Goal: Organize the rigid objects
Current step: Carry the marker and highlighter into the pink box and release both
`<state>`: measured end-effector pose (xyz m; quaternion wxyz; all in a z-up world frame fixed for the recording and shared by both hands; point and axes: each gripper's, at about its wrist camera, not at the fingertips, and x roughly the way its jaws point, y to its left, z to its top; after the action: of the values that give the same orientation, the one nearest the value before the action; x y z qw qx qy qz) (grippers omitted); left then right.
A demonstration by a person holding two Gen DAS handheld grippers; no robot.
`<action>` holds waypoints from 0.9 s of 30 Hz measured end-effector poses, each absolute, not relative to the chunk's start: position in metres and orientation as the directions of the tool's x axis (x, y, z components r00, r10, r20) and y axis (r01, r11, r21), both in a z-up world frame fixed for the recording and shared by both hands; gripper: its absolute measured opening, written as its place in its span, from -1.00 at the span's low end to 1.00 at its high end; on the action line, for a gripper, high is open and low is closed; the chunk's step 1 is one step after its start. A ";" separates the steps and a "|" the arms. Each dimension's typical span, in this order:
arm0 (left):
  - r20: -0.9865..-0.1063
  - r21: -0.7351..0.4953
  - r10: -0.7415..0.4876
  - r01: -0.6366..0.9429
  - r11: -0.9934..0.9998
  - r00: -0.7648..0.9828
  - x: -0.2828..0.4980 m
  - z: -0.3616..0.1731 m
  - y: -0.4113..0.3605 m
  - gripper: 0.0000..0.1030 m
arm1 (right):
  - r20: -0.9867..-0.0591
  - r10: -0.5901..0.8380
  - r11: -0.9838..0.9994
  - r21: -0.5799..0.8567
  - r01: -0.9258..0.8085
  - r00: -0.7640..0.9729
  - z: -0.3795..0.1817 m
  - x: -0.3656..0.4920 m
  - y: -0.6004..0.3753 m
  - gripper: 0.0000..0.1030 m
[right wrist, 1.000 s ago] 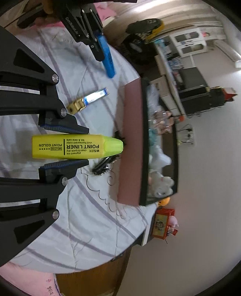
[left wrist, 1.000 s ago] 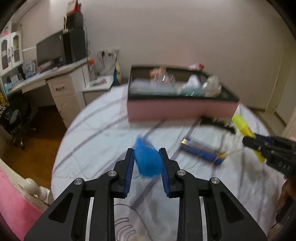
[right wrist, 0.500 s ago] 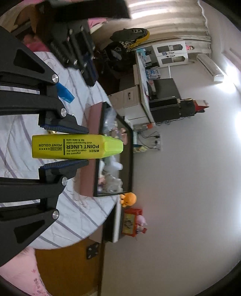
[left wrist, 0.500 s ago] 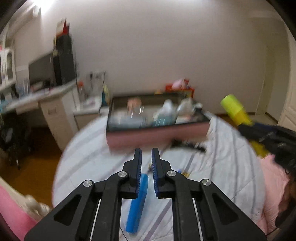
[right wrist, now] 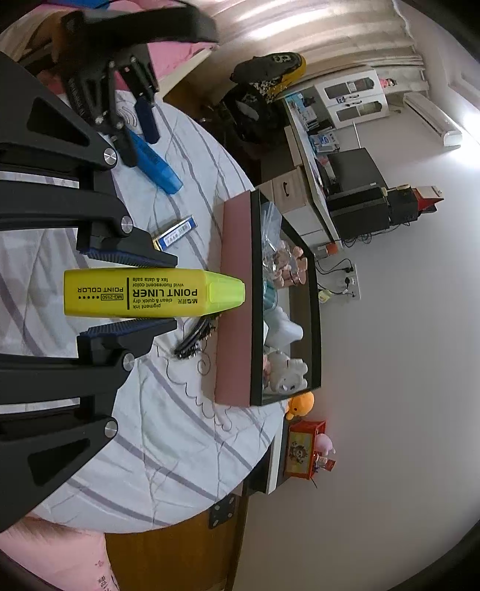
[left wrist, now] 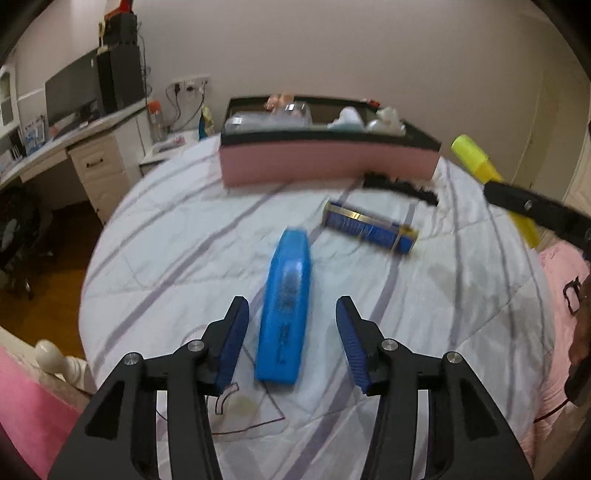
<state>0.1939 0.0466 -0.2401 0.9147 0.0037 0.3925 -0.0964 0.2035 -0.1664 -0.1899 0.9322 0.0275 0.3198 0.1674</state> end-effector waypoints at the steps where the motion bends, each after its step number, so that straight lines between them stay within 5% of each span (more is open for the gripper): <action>1: -0.722 -0.075 -0.175 0.175 0.982 0.670 0.196 -0.243 0.049 -0.02 | -0.587 0.333 0.941 0.159 -0.298 0.738 -0.190 0.203 -0.165 -0.48; 4: -0.718 -0.080 -0.179 0.176 0.981 0.673 0.205 -0.243 0.048 -0.04 | -0.594 0.337 0.939 0.157 -0.305 0.731 -0.192 0.202 -0.161 -0.48; 6: -0.724 -0.057 -0.172 0.191 0.980 0.668 0.213 -0.244 0.042 -0.48 | -0.598 0.338 0.938 0.153 -0.311 0.727 -0.193 0.201 -0.158 -0.48; 12: -0.698 -0.063 -0.185 0.199 0.978 0.692 0.210 -0.234 0.037 -0.49 | -0.586 0.326 0.943 0.140 -0.303 0.742 -0.186 0.199 -0.160 -0.48; 27: -0.477 0.053 -0.153 0.202 0.978 0.865 0.204 -0.117 0.013 -0.48 | -0.494 0.324 0.942 0.091 -0.322 0.807 -0.134 0.204 -0.156 -0.48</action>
<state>0.2036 0.0135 -0.1167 0.9644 0.0507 0.2424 -0.0922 0.2043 -0.1557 -0.1344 0.9505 0.0012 0.2602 0.1699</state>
